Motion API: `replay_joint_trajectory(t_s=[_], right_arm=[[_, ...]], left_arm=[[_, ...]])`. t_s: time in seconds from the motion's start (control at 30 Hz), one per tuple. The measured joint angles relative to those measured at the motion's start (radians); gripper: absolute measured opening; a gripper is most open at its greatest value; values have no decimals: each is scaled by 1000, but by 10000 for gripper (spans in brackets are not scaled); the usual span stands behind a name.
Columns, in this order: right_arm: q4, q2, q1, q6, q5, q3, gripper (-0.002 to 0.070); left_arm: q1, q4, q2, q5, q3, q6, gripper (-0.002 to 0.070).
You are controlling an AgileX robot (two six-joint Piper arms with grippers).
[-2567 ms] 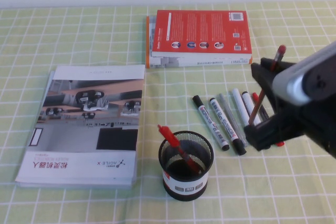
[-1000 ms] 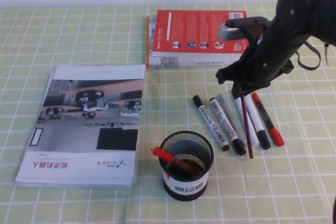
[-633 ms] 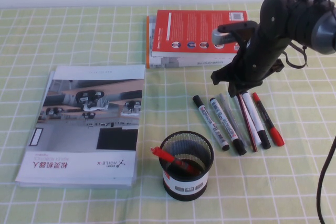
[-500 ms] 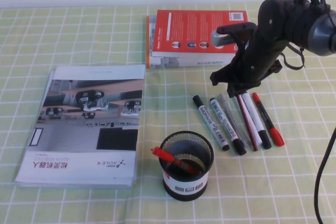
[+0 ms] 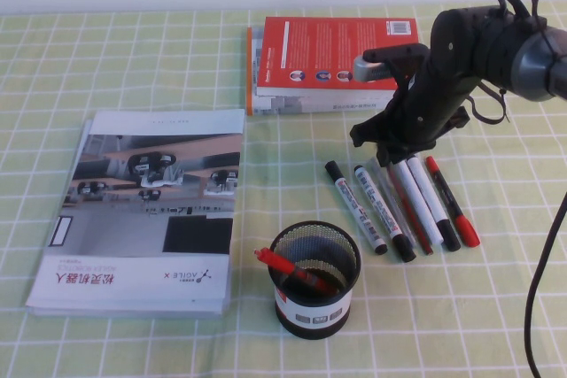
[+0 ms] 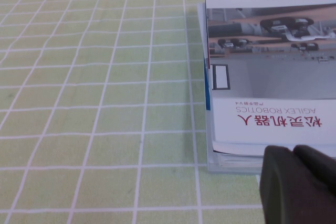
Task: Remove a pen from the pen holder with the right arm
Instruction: 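Take a marker out of the pen holder and lay it on the table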
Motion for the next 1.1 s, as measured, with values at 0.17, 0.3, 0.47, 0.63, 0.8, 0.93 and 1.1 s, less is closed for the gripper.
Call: replay_joint_trajectory(t_s=[0.17,0.3,0.47,0.63,0.8,0.93,1.1], right_arm=[[1,0,0,1,-7,0,202],[1,0,0,1,-9,0,248],[-34,-78,27,1,-6,28,213],[-42,-340,82,1,-114,230,46],[-25,-615,97,1,-214,481,-4],[-25,-771,97,1,-251,651,-10],[-16,-912,97,1,-254,809,-11]], left_arm=[[0,0,0,0,0,0,-5],[0,0,0,0,0,0,-5],[0,0,0,0,0,0,-5],[0,0,0,0,0,0,-5],[0,0,0,0,0,0,-5],[0,0,0,0,0,0,-5],[0,0,0,0,0,0,-5]])
